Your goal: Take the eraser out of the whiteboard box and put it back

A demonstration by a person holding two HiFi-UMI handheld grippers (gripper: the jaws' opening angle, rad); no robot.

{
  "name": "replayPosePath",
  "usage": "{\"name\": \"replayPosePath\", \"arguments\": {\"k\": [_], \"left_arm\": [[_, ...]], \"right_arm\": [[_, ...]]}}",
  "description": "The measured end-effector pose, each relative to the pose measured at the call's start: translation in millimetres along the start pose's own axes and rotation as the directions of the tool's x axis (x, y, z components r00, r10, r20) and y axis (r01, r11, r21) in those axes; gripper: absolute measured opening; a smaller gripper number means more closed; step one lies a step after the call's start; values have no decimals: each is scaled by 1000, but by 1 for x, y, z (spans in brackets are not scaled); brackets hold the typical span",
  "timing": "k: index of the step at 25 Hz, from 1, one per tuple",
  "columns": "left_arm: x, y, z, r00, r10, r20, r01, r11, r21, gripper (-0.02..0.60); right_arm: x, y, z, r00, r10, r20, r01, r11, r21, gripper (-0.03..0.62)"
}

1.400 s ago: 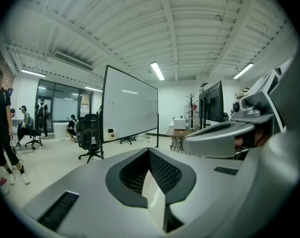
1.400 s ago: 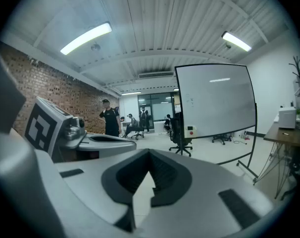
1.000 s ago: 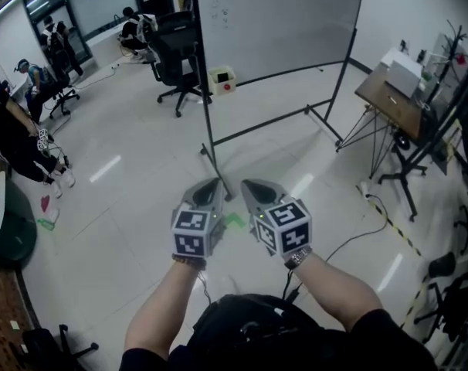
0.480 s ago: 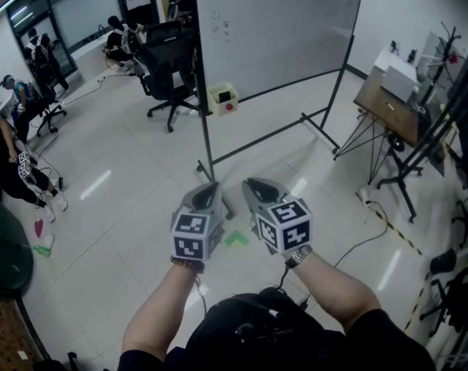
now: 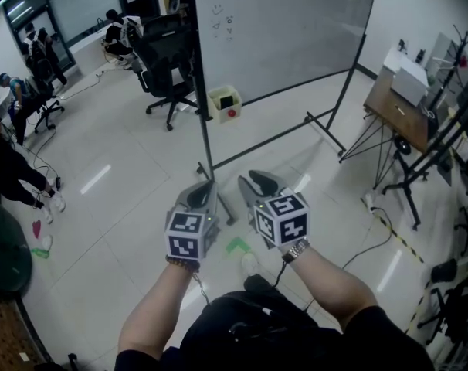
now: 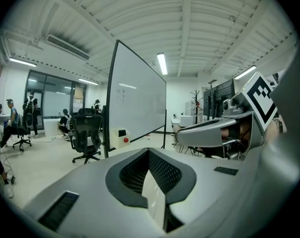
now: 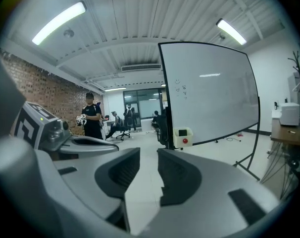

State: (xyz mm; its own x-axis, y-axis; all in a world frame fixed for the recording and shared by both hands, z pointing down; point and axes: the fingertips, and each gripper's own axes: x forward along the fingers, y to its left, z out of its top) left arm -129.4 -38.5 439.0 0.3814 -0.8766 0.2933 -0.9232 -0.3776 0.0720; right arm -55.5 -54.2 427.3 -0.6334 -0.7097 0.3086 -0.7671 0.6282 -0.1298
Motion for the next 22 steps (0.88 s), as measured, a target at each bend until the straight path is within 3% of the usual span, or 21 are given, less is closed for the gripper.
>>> {"name": "replayPosePath", "arguments": {"k": [15,22], "left_arm": [[145,64,28,994,96,-51,-98,995,-34,0],[178,87,28,987,145,-76,-149,988,-49,0]], "right_arm": [[141,-113,34,995,69,-69,-68,998,19,210],[188,-137,38,992,88,-96,-87,996,14,236]]}}
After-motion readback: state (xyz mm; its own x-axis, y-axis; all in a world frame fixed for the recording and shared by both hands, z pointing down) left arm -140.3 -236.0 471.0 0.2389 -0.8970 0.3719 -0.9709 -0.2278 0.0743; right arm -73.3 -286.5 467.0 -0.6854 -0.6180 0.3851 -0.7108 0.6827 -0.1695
